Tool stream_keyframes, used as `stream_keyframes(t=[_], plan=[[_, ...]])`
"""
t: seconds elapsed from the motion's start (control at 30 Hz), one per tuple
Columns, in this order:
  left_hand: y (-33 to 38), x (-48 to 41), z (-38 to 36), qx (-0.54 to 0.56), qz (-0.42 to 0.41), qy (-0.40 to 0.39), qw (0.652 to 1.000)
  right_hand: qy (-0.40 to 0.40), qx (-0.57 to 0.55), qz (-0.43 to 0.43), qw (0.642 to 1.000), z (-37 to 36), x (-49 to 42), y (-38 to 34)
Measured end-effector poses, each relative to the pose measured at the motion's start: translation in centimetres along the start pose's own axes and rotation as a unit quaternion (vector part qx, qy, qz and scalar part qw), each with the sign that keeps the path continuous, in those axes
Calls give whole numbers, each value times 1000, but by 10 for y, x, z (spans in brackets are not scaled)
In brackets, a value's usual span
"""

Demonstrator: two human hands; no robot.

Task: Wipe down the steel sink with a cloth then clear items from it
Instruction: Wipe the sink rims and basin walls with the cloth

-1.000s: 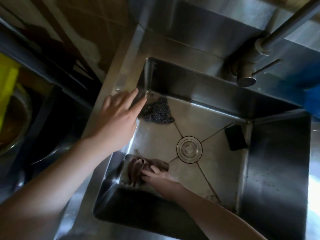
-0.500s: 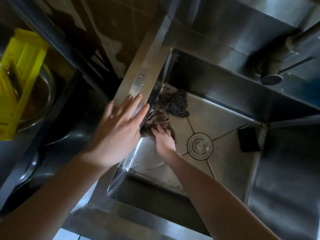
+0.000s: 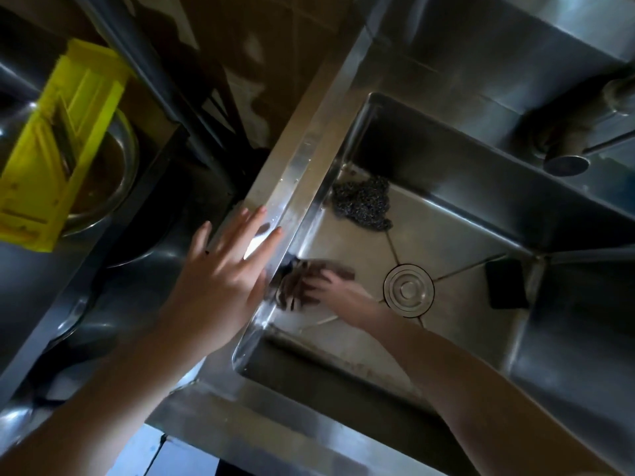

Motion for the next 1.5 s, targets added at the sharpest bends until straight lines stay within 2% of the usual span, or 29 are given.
stream_keyframes(t=[0.03,0.07,0.13,0.23,0.3,0.37,0.43,0.47,0.53,0.6,0.67,0.77,0.87,0.93,1.03,1.13,1.2,1.37,1.5], plan=[[0,2,0,-3,3,-4,1000,24,-57,-78,995,12,-4,15],[-1,4,1,-3,11,-10,1000,47,-70,-119,989,21,-9,26],[-1,7,3,2,30,-20,999,70,-70,-168,981,33,-16,40],[0,12,5,18,33,-18,999,117,-146,-302,935,43,-16,56],[-1,15,8,30,27,-7,999,116,-158,-340,920,41,-17,48],[-2,18,10,38,22,2,999,64,-133,-318,937,30,-19,26],[-1,21,12,37,21,0,999,19,-93,-255,962,19,-17,-1],[-1,22,12,34,21,-7,999,9,-60,-213,975,15,-14,-15],[-1,25,10,28,20,-24,999,21,11,-67,997,10,-10,-50],[-1,27,9,24,17,-35,999,26,58,32,997,-3,4,-72],[1,28,9,17,10,-38,999,-10,47,69,996,-18,18,-78],[5,29,6,8,5,-50,999,-17,42,68,997,-18,19,-65],[7,30,5,9,9,-52,999,-32,103,79,991,-8,13,-44],[7,30,6,14,14,-47,999,-4,30,-54,998,9,5,-7],[7,32,4,14,15,-45,999,18,-56,-254,966,28,0,38],[8,32,3,14,14,-39,999,42,-115,-340,932,34,-5,52],[9,33,1,18,10,-35,999,21,-114,-330,937,29,-6,44],[10,40,-2,15,24,-33,999,-46,-66,-211,974,12,6,-7],[10,45,-2,19,88,-29,996,-26,41,11,999,-1,22,-62]])
Point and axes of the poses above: each hand's wrist, its own x-axis away from the middle knuckle, its own z-axis out of the back of the hand, y = z × x, the point moved 8 cm from there along -x, towards the middle knuckle, and after that the axes turned 10 degrees about y, right-handed, at the moved point
